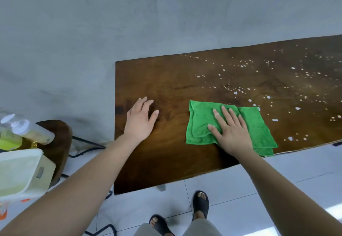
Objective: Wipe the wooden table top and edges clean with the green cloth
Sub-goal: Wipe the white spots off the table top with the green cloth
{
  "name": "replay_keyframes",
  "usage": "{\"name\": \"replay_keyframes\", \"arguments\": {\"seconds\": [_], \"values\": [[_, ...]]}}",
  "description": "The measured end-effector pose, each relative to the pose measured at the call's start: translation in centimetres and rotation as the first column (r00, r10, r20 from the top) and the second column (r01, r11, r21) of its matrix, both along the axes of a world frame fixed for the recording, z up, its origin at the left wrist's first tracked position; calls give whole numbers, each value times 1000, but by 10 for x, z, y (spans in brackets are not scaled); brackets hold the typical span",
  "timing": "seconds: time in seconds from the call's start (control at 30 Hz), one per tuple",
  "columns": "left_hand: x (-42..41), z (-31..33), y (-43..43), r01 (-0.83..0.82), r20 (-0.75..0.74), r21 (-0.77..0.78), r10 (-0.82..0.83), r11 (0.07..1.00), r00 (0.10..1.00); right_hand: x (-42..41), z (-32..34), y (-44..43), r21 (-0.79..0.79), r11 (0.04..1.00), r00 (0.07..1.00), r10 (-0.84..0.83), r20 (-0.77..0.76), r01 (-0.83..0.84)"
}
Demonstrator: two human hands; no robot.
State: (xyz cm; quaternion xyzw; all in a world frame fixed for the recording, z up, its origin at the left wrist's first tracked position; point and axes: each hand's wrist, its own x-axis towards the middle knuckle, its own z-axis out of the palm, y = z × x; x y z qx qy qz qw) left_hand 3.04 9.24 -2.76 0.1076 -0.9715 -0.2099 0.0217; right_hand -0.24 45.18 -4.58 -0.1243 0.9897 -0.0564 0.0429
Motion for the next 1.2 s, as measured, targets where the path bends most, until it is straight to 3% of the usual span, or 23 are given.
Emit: {"name": "replay_keyframes", "arguments": {"seconds": [0.13,0.37,0.53,0.63,0.87,1.2], "values": [[2,-2,19,-4,16,-20,5,1000,1000,38,1,-56,-22,996,996,-86,-4,86],[4,-11,16,-41,-34,21,42,999,999,128,0,-153,-42,953,953,301,30,-300],[2,-11,23,-50,13,-58,51,997,999,128,4,-129,-27,843,842,538,41,-538],[-2,-9,43,-82,54,-139,90,987,994,107,5,-94,-42,816,815,578,39,-577],[-37,-4,118,-65,78,-140,76,988,994,38,2,25,-34,877,877,480,8,-480],[-68,-12,164,-93,126,-246,127,965,984,-86,3,238,2,998,998,56,-6,-56]]}}
